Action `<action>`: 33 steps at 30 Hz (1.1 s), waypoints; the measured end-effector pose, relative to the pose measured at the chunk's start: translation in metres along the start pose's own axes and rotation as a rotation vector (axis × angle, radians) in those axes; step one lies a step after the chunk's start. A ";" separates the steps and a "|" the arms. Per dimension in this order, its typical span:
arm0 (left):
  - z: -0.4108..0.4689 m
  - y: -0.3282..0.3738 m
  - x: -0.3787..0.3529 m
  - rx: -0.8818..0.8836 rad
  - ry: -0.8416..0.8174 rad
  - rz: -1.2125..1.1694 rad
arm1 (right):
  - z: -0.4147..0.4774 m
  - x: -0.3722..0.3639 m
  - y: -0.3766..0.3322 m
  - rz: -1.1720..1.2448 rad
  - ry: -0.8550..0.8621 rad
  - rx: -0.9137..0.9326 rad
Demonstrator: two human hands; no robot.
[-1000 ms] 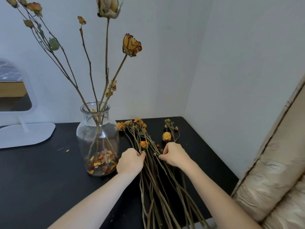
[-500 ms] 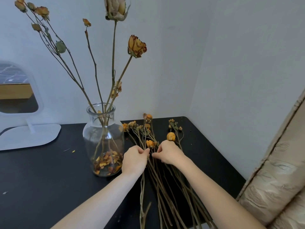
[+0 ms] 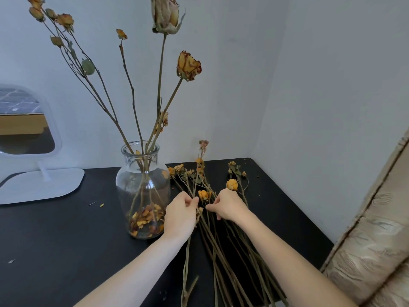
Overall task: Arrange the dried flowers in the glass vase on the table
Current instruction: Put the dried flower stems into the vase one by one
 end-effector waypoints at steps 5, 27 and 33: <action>0.000 0.002 0.005 -0.044 -0.004 -0.032 | 0.003 -0.004 -0.003 0.028 0.010 -0.001; -0.006 0.018 0.005 -0.124 -0.047 -0.037 | -0.008 0.081 0.010 0.384 0.395 0.036; -0.018 0.039 0.018 -0.318 -0.008 0.064 | -0.020 0.103 0.010 0.507 0.584 0.071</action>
Point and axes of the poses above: each hand's wrist, its own z-axis towards the middle knuckle, its own x-axis out of the back of the hand, y = z × x, the point moved 5 cm from there along z, towards the middle knuckle, and after that the axes turned 15 degrees about x, right-handed, at the moved point
